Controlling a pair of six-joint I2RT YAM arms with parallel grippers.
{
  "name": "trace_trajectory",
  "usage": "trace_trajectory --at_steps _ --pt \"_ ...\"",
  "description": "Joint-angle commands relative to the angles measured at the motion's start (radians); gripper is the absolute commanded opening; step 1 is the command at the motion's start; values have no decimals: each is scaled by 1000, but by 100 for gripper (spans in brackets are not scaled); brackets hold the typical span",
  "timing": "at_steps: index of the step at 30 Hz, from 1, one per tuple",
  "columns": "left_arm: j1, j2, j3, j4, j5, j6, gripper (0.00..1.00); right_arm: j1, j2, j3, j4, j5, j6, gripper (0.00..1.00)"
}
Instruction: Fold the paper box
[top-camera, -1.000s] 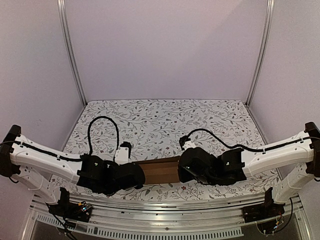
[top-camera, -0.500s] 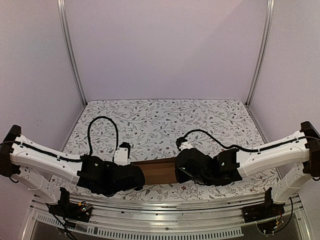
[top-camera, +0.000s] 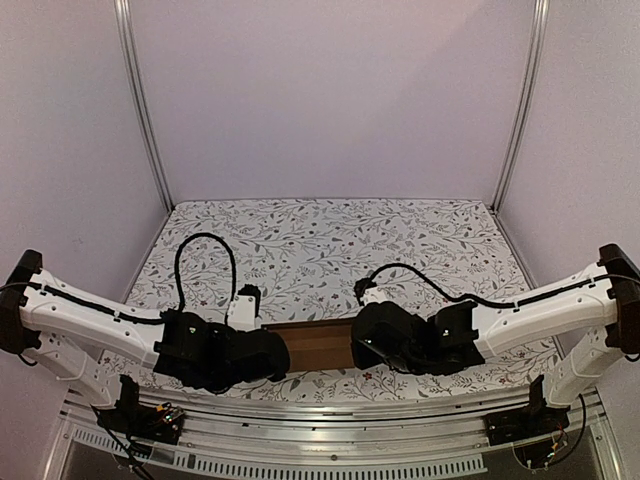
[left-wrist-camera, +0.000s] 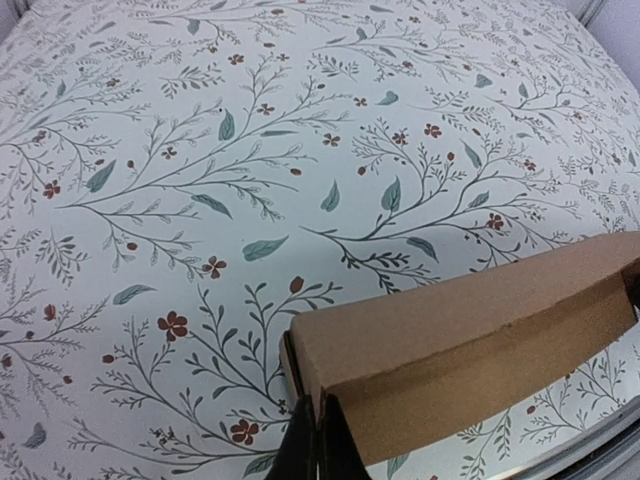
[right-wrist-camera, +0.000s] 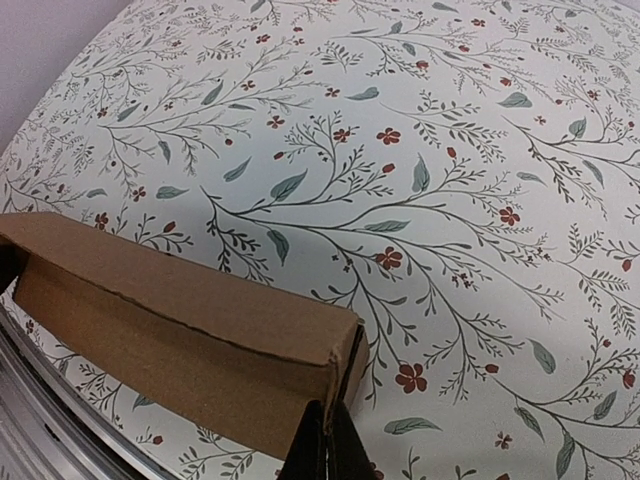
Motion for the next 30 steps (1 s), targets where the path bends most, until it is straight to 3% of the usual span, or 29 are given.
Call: trace_trajectory --at_steps 1,19,27,30 --pt "-23 12 15 -8 -12 -22 0 16 13 -43 -9 -23 29 0" --pt "-24 29 13 -24 -17 -36 0 21 -100 -38 -2 -28 -70 29" --pt "-26 48 26 -22 -17 -34 0 20 -175 -13 20 -43 -190 32" --pt "-27 47 24 -24 -20 -34 0 14 -172 27 26 -51 -247 27"
